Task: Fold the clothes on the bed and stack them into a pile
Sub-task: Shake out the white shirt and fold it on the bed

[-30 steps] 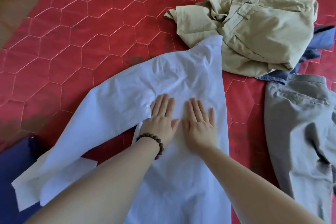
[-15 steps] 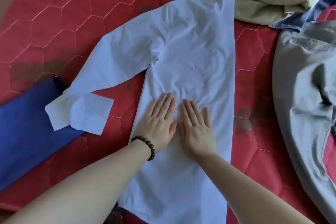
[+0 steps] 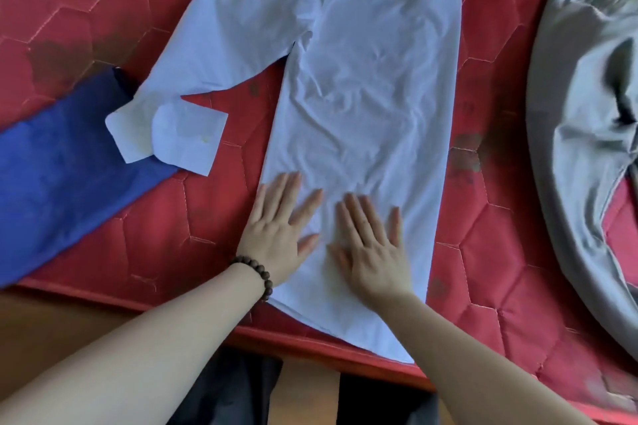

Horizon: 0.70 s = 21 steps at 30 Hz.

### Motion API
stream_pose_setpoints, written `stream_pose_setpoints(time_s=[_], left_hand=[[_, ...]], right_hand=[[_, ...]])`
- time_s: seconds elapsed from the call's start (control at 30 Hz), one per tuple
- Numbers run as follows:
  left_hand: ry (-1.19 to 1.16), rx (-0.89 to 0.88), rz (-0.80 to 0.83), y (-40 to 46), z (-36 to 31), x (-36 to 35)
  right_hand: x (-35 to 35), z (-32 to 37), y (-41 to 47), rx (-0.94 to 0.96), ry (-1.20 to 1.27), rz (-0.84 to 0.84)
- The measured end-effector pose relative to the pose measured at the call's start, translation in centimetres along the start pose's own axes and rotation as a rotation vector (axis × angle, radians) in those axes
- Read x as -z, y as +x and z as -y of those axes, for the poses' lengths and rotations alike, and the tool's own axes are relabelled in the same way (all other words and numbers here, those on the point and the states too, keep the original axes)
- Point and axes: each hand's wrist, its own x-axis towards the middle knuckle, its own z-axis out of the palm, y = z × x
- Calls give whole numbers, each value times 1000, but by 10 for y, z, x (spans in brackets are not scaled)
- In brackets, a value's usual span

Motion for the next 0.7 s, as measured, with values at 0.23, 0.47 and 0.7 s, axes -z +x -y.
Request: stream_pose_setpoints(time_s=[0.23, 0.47, 0.7], left_hand=[[-210, 225, -65, -38, 9, -3], [-368, 243, -48, -53, -10, 4], [-296, 563, -411, -13, 75, 54]], right_hand=[[-8, -25, -49, -311, 3, 26], [6, -22, -66, -405, 38, 56], [30, -9, -44, -403, 64, 59]])
